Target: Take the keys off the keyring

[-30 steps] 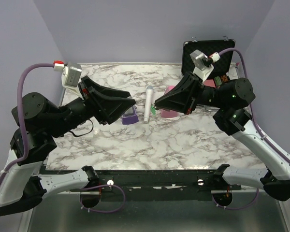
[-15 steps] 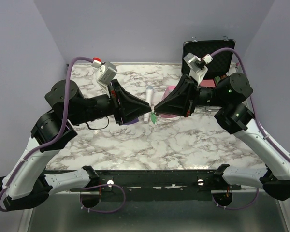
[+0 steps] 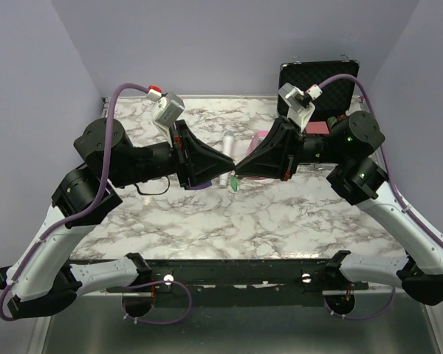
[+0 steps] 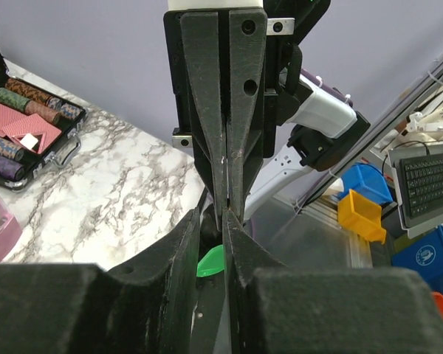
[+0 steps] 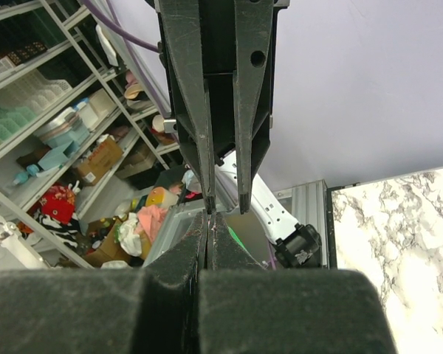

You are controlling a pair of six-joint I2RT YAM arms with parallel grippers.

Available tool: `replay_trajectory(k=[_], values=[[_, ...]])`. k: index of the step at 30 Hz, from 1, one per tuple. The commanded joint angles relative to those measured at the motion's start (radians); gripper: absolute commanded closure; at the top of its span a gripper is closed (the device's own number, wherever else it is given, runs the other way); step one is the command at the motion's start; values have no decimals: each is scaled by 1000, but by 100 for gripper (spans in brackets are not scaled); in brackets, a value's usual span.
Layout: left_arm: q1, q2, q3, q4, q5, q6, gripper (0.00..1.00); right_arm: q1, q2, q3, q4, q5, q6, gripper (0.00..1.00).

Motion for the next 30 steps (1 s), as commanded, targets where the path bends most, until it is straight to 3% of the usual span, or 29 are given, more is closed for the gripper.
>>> replay_trajectory(k=[1, 7, 10, 17, 25, 30], values=[[-2, 1, 27, -30, 56, 0, 73, 3, -3, 21, -1, 12, -16, 99], [-2, -19, 37, -29, 28, 2, 52, 5, -3, 18, 1, 11, -13, 99], [1, -8, 59, -44, 29, 12, 49, 5, 1, 19, 2, 11, -12, 99], [1, 6, 67, -63, 46, 17, 66, 5, 4, 27, 1, 18, -11, 99], [1, 26, 86, -110, 53, 37, 69, 5, 8, 36, 5, 18, -11, 99], [1, 24, 82, -107, 49, 37, 81, 5, 11, 34, 10, 15, -6, 99]])
